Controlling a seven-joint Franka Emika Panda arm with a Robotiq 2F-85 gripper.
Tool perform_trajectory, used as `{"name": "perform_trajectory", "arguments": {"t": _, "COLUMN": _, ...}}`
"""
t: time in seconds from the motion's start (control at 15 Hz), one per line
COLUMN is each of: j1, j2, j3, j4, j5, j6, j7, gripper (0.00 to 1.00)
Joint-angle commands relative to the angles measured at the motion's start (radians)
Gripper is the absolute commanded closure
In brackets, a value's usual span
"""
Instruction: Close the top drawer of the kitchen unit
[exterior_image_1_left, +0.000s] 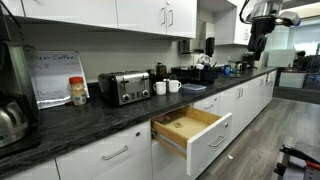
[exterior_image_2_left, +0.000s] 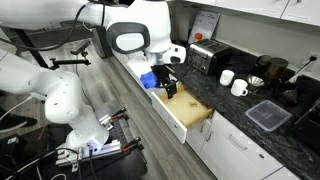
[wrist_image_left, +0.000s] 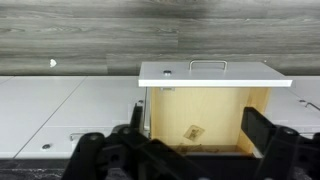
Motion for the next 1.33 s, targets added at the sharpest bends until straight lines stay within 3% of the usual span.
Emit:
{"name": "perform_trajectory", "arguments": {"t": 0.0, "j1": -0.016, "j2": 0.003, "j3": 0.015, "j4": 0.001, "j5": 0.011, "j6": -0.001, "j7": -0.008, "gripper": 0.00}}
{"name": "perform_trajectory", "arguments": {"t": 0.47, "j1": -0.016, "j2": 0.009, "j3": 0.007, "j4": -0.003, "j5": 0.014, "j6": 0.005, "j7": -0.015, "gripper": 0.00}}
{"name": "perform_trajectory", "arguments": {"t": 1.0, "j1": 0.021, "j2": 0.075, "j3": -0.099, "j4": -0.099, "j5": 0.142, "j6": 0.127, "j7": -0.200, "gripper": 0.00}}
{"name": "perform_trajectory", "arguments": {"t": 1.27, "j1": 0.047, "j2": 0.147, "j3": -0.103, "j4": -0.127, "j5": 0.198, "j6": 0.169, "j7": -0.311, "gripper": 0.00}}
